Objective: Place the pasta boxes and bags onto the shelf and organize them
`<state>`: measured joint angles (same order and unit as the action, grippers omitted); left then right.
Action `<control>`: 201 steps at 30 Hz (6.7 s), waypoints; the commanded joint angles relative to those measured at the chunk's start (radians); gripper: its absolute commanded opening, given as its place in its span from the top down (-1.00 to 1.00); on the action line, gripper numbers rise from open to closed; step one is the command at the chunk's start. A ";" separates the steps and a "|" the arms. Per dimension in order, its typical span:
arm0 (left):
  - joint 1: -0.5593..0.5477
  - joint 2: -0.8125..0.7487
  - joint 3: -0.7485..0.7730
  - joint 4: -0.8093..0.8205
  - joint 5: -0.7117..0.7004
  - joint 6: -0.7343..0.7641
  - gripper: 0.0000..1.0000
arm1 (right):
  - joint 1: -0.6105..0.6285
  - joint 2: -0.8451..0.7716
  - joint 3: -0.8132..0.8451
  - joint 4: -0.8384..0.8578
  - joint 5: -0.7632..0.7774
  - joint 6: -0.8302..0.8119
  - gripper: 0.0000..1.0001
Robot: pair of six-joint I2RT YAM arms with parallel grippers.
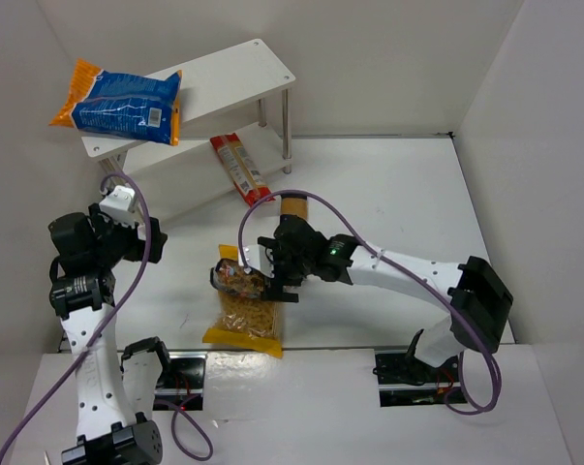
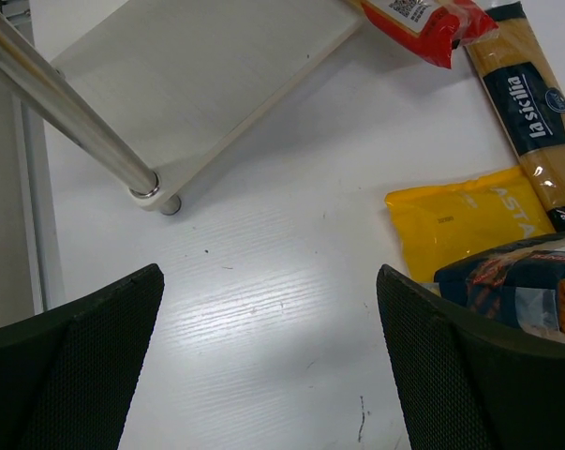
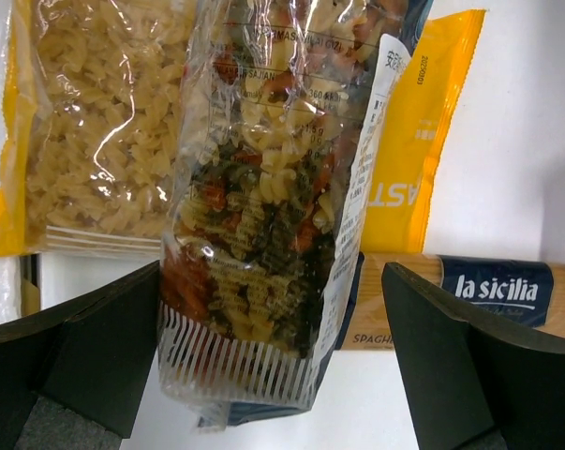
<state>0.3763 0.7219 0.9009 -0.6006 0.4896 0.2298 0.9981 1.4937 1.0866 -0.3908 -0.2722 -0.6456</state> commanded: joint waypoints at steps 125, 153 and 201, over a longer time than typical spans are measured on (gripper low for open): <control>0.136 -0.029 -0.022 -0.005 0.086 0.055 -1.00 | -0.363 0.861 2.046 0.040 0.050 -0.117 1.00; 0.136 -0.047 -0.022 -0.024 0.104 0.074 -1.00 | -0.283 1.004 2.046 0.263 0.315 -0.516 1.00; 0.136 -0.047 -0.022 -0.024 0.104 0.074 -1.00 | -0.292 0.998 2.046 0.279 0.354 -0.302 -0.96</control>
<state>0.5056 0.6838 0.8787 -0.6300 0.5667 0.2878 0.7063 2.5767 3.0653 -0.2260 0.0967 -1.0016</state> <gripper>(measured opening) 1.000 0.978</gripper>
